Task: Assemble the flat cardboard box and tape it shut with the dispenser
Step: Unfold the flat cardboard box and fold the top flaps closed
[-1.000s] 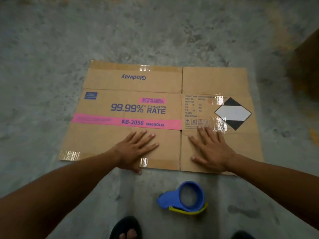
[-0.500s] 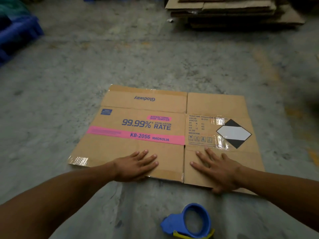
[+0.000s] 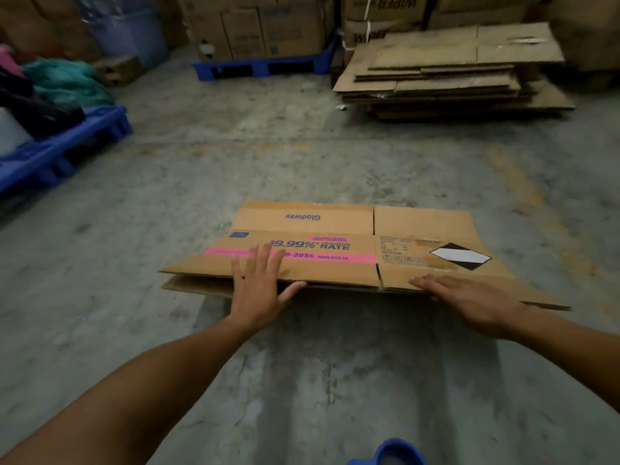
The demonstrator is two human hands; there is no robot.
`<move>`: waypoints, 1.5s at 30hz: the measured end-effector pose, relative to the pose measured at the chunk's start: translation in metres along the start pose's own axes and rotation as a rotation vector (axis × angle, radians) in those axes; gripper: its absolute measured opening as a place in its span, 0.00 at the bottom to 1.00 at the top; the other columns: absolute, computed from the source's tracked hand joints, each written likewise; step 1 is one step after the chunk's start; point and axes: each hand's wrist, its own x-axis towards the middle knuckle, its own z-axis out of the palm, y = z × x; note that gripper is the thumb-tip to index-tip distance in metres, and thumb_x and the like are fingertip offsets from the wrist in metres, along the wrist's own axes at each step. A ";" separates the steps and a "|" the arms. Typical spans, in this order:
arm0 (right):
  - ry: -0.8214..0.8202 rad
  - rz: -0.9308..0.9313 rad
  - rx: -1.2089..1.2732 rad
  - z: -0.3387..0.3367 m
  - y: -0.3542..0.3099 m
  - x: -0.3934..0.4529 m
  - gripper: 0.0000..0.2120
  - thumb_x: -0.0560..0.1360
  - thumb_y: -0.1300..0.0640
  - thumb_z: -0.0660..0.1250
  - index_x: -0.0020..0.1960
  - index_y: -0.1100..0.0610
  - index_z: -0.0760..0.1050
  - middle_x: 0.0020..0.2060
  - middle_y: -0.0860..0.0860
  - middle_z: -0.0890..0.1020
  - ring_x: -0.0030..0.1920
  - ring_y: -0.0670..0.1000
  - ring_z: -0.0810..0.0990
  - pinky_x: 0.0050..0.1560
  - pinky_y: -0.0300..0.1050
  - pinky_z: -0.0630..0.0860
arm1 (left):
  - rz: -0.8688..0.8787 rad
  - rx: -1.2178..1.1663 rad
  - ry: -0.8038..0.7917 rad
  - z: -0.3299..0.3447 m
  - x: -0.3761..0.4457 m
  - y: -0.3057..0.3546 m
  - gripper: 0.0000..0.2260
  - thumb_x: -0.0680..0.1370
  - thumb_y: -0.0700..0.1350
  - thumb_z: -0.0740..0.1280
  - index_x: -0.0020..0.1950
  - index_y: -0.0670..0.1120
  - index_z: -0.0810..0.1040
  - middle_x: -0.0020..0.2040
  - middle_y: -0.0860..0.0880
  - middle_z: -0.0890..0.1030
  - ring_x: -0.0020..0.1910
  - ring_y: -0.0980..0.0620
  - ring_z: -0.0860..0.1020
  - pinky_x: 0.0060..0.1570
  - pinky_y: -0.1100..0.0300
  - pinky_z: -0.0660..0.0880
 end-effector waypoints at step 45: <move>0.544 0.197 0.242 -0.107 0.036 -0.040 0.28 0.80 0.47 0.48 0.71 0.24 0.38 0.70 0.58 0.71 0.60 0.61 0.75 0.59 0.56 0.71 | -0.515 -1.335 0.226 -0.080 0.097 0.026 0.39 0.81 0.38 0.60 0.74 0.67 0.37 0.79 0.49 0.56 0.75 0.43 0.63 0.65 0.37 0.70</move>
